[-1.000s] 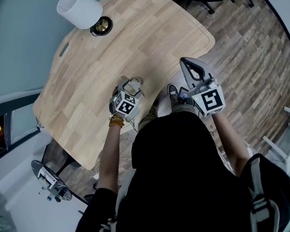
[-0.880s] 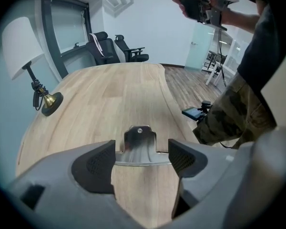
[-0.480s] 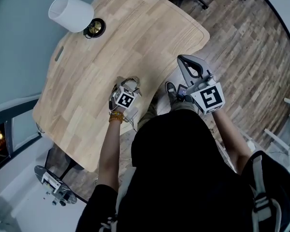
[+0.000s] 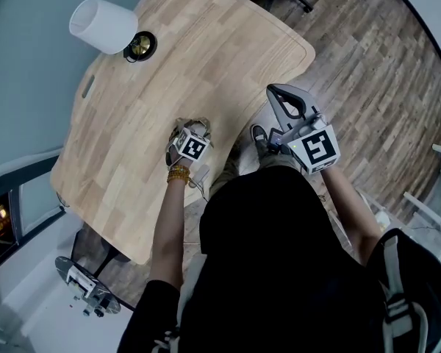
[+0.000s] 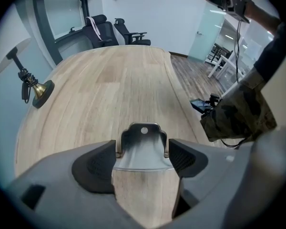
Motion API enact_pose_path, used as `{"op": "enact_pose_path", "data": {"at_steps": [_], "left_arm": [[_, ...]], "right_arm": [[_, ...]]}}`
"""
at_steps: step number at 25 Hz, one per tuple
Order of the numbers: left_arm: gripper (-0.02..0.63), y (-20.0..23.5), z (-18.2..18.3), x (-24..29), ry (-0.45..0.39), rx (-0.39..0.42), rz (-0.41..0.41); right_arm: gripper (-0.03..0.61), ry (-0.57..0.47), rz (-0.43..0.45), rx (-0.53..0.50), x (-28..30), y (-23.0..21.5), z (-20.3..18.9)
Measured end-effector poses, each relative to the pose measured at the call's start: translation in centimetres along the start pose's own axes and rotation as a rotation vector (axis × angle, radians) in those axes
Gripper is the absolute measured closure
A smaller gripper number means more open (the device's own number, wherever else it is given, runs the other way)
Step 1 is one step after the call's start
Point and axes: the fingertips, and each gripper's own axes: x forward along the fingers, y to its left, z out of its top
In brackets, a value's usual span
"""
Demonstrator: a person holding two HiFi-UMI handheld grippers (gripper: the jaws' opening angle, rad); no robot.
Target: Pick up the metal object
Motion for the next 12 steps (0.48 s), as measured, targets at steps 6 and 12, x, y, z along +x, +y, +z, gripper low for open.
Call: {"op": "enact_pose_path", "data": {"at_steps": [6, 12], "left_arm": [[0.286, -0.9, -0.6, 1.2, 0.088, 0.003, -0.045], [0.314, -1.3, -0.5, 1.2, 0.125, -0.009, -0.048]], "right_arm": [[0.575, 0.004, -0.004, 0.003, -0.3, -0.3, -0.2], [0.575, -0.003, -0.012, 0.013, -0.7, -0.4, -0.2]]}}
